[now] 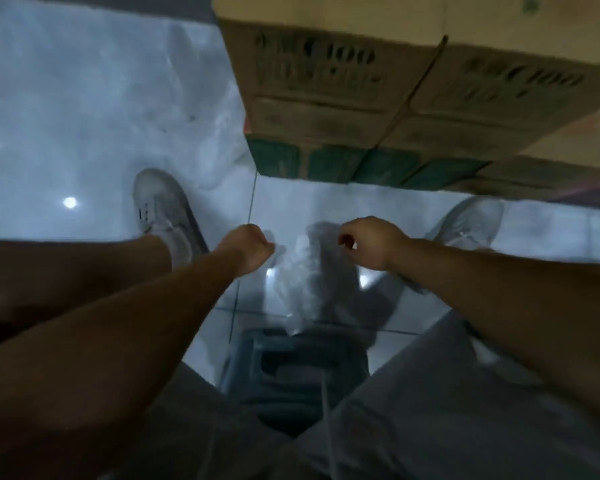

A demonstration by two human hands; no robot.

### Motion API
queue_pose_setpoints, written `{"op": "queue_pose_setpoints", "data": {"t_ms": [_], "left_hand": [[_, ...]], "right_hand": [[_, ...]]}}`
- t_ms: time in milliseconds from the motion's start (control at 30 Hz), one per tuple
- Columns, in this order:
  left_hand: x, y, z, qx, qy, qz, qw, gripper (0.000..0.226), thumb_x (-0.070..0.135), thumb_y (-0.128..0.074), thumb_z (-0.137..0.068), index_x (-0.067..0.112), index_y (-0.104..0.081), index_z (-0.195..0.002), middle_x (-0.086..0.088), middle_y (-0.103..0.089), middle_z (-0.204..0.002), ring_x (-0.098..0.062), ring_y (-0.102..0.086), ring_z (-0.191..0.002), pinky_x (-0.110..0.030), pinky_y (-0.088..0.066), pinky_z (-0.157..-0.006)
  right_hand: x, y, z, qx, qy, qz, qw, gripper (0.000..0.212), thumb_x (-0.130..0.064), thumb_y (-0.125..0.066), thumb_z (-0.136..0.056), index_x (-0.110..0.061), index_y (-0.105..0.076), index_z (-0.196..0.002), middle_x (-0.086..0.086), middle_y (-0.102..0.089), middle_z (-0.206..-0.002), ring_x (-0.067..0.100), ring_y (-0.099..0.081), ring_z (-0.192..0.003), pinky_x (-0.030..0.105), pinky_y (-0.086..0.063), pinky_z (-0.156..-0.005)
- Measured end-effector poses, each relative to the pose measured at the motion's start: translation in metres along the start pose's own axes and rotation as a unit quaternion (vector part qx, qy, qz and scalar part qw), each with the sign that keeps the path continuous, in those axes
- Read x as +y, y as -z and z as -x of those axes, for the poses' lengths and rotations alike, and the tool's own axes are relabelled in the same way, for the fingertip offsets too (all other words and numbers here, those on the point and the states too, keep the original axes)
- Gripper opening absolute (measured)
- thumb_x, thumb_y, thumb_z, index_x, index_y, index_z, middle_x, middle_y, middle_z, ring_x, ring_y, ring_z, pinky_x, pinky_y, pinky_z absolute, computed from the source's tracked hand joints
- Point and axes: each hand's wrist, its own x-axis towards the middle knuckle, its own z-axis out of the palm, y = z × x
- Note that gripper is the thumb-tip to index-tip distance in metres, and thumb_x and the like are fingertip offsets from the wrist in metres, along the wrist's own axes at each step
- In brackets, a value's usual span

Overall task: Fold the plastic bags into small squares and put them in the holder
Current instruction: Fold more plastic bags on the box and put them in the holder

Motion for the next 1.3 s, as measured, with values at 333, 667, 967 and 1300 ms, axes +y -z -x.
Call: {"op": "queue_pose_setpoints", "data": {"t_ms": [333,667,967,1300], "left_hand": [[-0.031,-0.094,-0.024,-0.036,0.112,0.225,0.967,0.022,0.026,-0.080,-0.086,0.022,-0.060,-0.096,-0.003,-0.065,-0.089,-0.015,-0.064,-0.080,-0.025,-0.050,-0.064],[-0.032,-0.070,-0.039,0.028,0.084,0.335,0.938,0.007,0.007,-0.074,-0.090,0.004,-0.069,-0.093,-0.004,-0.066,-0.078,-0.015,-0.063,-0.070,-0.018,-0.053,-0.058],[0.022,0.038,-0.007,0.052,-0.098,0.336,0.935,0.012,0.009,-0.081,-0.084,0.001,-0.073,-0.081,-0.002,-0.066,-0.066,-0.005,-0.061,-0.058,-0.020,-0.052,-0.057],[0.115,0.161,0.128,0.005,-0.257,0.247,0.934,0.035,0.030,-0.068,-0.093,0.004,-0.071,-0.117,-0.019,-0.067,-0.096,-0.018,-0.062,-0.083,-0.027,-0.055,-0.078]], "right_hand": [[-0.006,-0.061,-0.060,-0.007,-0.054,-0.174,0.983,0.060,-0.028,-0.074,-0.089,-0.020,-0.050,-0.144,0.012,-0.044,-0.146,0.028,-0.046,-0.132,0.034,-0.041,-0.104],[0.001,-0.059,-0.084,0.009,-0.051,-0.234,0.971,0.008,-0.017,-0.076,-0.087,-0.010,-0.073,-0.085,0.005,-0.069,-0.092,0.019,-0.063,-0.087,0.024,-0.045,-0.076],[-0.005,0.058,-0.027,0.090,-0.007,-0.288,0.953,0.004,-0.002,-0.075,-0.088,0.000,-0.072,-0.089,-0.005,-0.063,-0.070,-0.009,-0.058,-0.051,0.009,-0.046,-0.054],[-0.051,0.202,0.121,0.254,0.096,-0.258,0.927,0.012,-0.018,-0.075,-0.091,-0.020,-0.072,-0.079,-0.007,-0.069,-0.069,0.000,-0.062,-0.061,0.015,-0.049,-0.058]]}}
